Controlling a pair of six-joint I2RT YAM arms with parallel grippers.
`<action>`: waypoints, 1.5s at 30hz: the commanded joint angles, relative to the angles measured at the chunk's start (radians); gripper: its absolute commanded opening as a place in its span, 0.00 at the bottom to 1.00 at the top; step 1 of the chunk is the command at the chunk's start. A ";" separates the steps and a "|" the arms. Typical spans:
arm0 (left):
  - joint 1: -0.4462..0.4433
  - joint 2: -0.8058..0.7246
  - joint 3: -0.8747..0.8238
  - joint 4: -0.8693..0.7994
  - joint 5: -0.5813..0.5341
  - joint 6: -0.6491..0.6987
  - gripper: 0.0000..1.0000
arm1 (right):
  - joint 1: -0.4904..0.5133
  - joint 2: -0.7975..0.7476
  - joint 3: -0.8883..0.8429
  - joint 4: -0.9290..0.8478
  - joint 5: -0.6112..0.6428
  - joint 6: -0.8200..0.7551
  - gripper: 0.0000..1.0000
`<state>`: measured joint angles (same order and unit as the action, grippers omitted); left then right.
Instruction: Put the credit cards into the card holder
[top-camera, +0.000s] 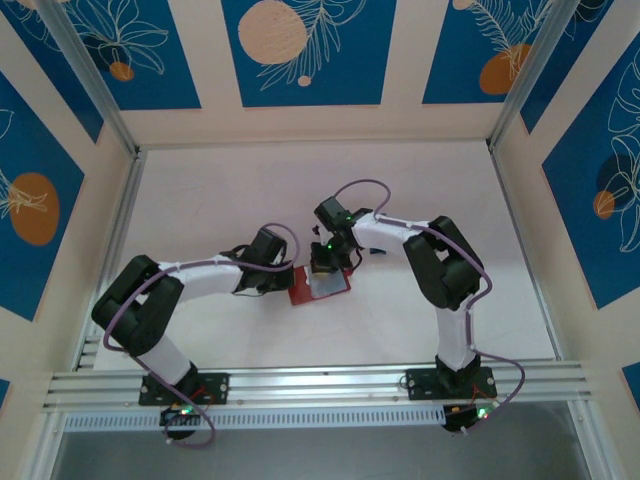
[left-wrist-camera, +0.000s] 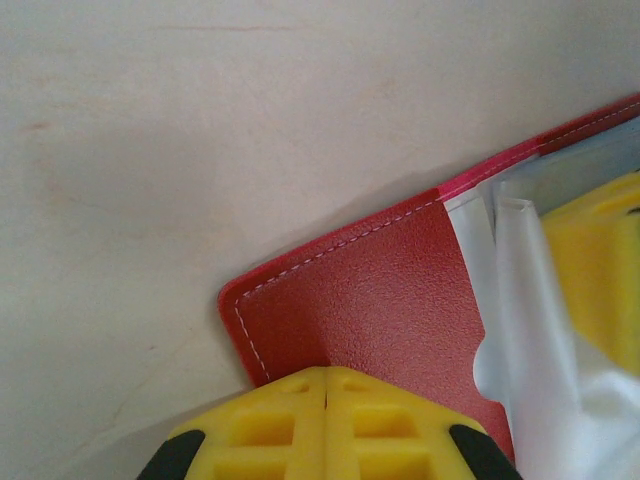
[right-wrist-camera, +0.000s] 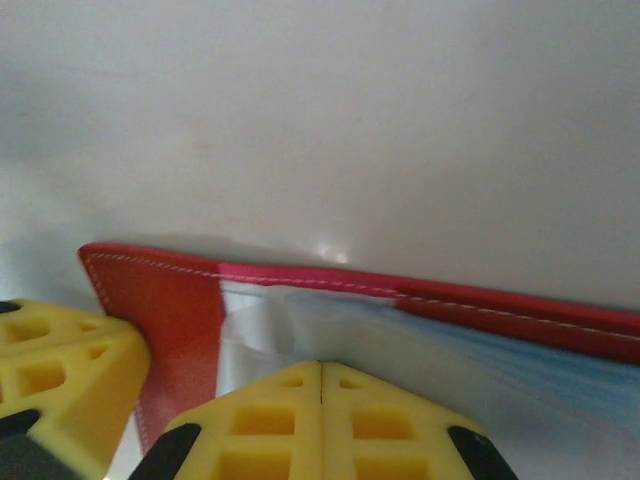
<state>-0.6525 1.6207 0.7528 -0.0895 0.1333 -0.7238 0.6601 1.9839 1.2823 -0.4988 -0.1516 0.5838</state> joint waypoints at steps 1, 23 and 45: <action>-0.030 0.078 -0.024 -0.021 -0.021 0.004 0.00 | 0.001 0.000 -0.040 0.039 -0.157 0.042 0.00; -0.079 -0.235 -0.035 -0.153 -0.100 0.091 0.16 | -0.021 -0.013 -0.061 0.076 -0.165 0.110 0.15; -0.099 -0.266 -0.104 -0.148 -0.097 0.049 0.13 | 0.037 -0.006 -0.005 0.114 -0.239 0.172 0.28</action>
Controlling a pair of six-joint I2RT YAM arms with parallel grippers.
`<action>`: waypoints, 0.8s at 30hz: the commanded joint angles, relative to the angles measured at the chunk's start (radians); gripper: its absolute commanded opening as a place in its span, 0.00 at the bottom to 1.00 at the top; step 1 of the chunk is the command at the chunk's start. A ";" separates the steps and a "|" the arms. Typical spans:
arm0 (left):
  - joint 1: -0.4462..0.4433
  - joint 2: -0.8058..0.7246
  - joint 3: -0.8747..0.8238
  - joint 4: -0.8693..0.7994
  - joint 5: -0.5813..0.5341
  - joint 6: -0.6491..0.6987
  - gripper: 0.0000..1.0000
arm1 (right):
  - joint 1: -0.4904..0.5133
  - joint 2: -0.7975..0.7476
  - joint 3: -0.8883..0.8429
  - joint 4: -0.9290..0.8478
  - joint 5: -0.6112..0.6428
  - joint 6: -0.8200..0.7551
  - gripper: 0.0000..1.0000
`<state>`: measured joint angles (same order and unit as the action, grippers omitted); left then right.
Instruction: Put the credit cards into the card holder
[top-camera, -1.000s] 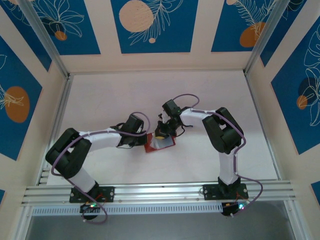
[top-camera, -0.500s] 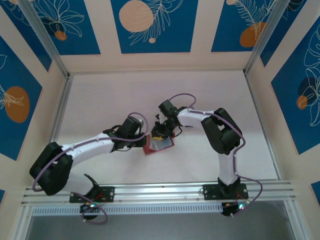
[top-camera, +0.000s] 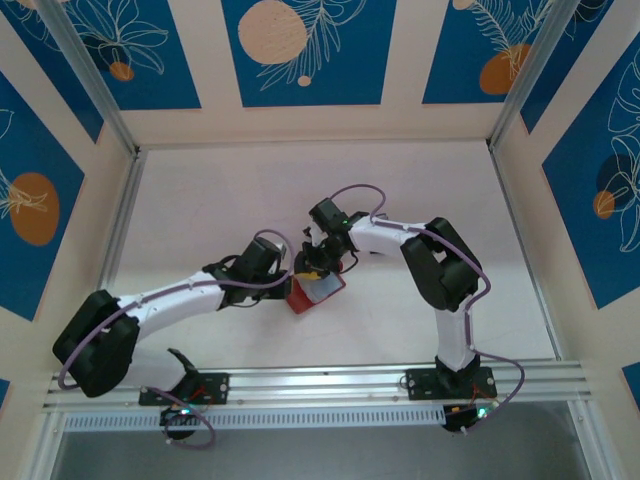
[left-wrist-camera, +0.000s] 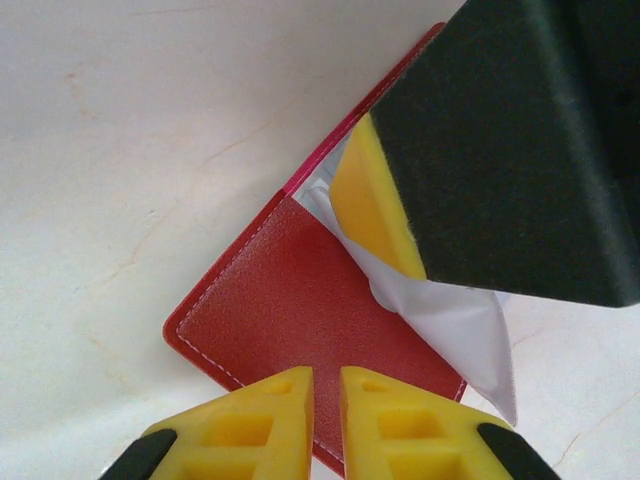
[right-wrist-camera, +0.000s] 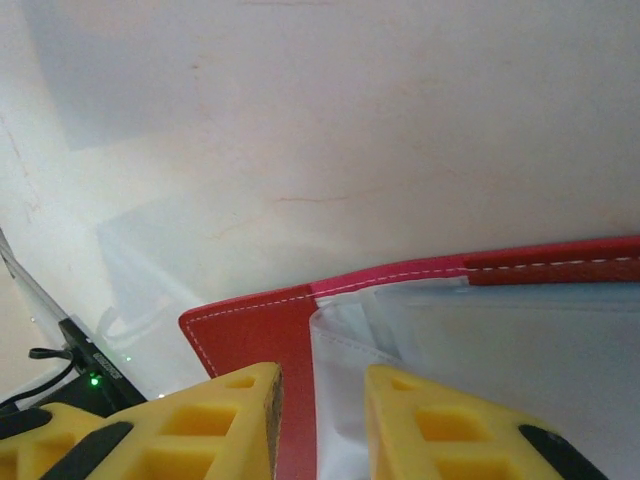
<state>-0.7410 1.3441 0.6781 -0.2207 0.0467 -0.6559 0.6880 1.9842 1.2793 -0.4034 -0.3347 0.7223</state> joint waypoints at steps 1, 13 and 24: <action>-0.010 0.026 -0.036 -0.012 -0.013 -0.020 0.12 | 0.011 -0.016 -0.011 0.026 -0.056 0.041 0.29; -0.011 0.137 -0.053 0.094 -0.021 -0.041 0.02 | 0.015 -0.083 -0.132 0.142 -0.142 0.116 0.31; -0.010 0.173 -0.066 0.126 -0.022 -0.049 0.00 | 0.030 -0.207 -0.196 0.162 -0.156 0.116 0.36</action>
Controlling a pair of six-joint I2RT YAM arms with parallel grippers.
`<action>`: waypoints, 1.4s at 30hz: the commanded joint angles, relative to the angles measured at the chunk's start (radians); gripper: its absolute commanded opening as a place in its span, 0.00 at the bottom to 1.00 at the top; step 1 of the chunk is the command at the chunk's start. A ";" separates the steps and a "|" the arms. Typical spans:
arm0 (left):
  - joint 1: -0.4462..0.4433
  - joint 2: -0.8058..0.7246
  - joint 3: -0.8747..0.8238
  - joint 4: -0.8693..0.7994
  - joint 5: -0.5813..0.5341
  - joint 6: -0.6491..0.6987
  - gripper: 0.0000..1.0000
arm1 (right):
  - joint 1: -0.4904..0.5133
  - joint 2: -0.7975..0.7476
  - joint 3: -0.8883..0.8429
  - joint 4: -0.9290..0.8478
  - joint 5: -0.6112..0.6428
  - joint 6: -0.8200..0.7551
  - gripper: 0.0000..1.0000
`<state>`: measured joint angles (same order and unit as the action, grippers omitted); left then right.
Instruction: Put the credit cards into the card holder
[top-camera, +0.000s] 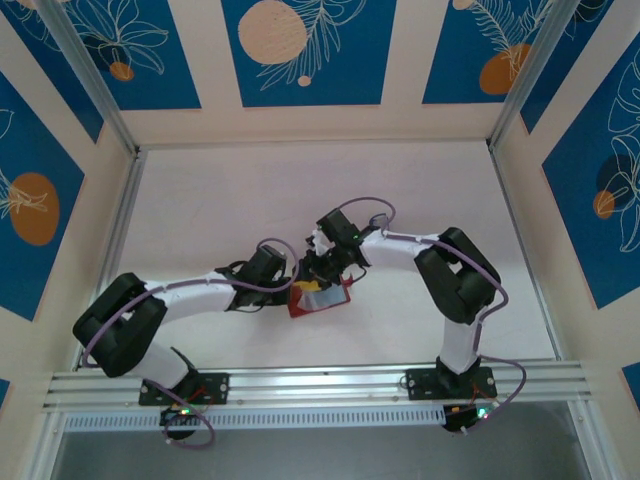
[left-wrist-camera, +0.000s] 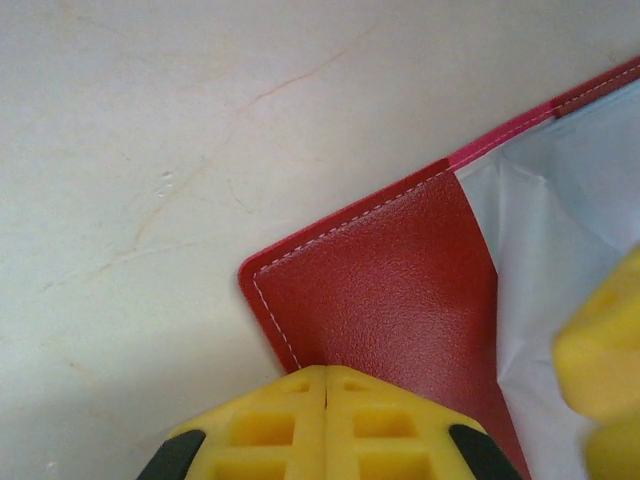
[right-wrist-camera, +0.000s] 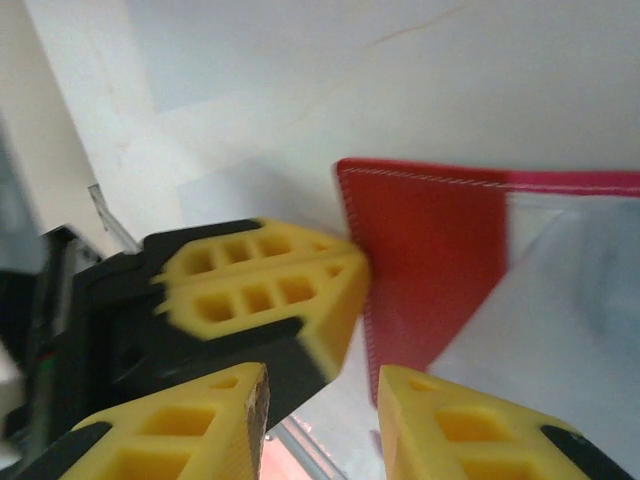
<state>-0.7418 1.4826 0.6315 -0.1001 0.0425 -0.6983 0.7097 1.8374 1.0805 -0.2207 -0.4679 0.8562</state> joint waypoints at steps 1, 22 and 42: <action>-0.008 0.037 -0.021 0.009 -0.016 -0.007 0.00 | 0.011 -0.077 0.012 -0.051 0.004 -0.038 0.36; -0.009 0.067 -0.027 0.042 0.003 -0.012 0.00 | 0.062 -0.091 -0.013 -0.274 0.316 -0.104 0.36; -0.007 -0.123 -0.034 -0.134 -0.133 -0.077 0.00 | 0.068 0.029 0.066 -0.181 0.248 -0.076 0.34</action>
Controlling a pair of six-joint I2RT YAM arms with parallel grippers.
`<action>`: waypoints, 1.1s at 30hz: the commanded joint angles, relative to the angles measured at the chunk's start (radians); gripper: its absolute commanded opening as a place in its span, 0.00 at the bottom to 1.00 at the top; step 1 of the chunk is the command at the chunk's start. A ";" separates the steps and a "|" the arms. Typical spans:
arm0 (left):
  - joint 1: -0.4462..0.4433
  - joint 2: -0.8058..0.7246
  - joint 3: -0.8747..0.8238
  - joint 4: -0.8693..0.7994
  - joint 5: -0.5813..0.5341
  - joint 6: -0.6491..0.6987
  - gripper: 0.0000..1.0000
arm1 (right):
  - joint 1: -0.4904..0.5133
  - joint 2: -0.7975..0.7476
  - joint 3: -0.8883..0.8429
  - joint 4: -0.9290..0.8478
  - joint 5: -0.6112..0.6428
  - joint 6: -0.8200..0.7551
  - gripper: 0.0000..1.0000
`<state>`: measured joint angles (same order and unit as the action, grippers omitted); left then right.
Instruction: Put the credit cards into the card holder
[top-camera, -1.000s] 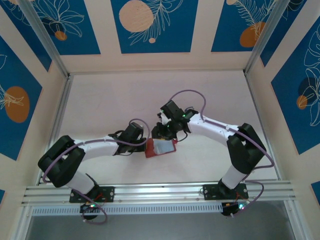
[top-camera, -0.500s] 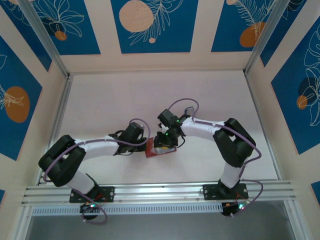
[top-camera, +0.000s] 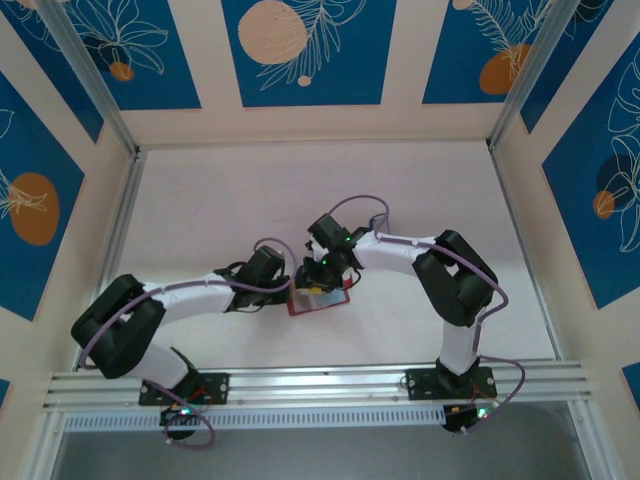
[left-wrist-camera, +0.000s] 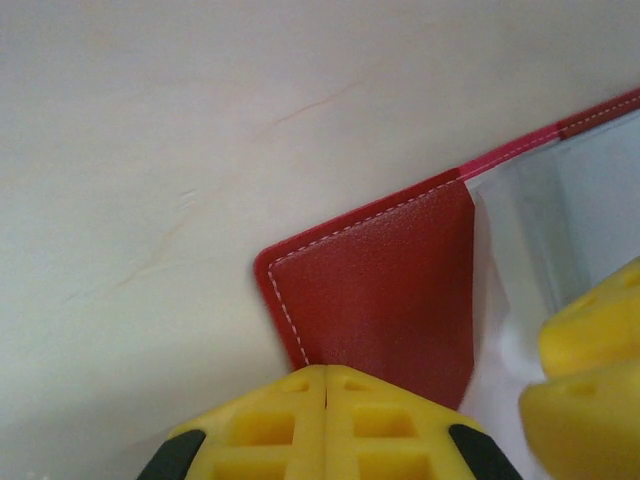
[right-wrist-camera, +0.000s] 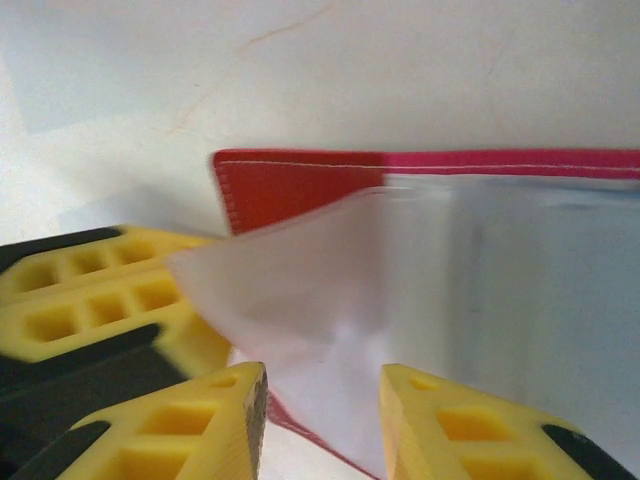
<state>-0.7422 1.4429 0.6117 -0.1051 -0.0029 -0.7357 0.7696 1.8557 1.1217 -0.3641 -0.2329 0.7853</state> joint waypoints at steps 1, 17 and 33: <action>-0.006 -0.110 -0.011 -0.156 -0.104 -0.042 0.00 | 0.008 0.012 0.027 -0.045 0.022 -0.007 0.33; -0.027 -0.075 0.160 -0.146 0.052 0.009 0.02 | 0.009 0.022 0.049 -0.072 0.016 -0.034 0.24; -0.053 0.115 0.200 -0.093 0.055 -0.004 0.00 | -0.096 -0.072 -0.011 -0.142 0.063 -0.086 0.23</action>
<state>-0.7826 1.5398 0.8093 -0.1978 0.0525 -0.7387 0.6716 1.7435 1.1225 -0.4652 -0.1795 0.7238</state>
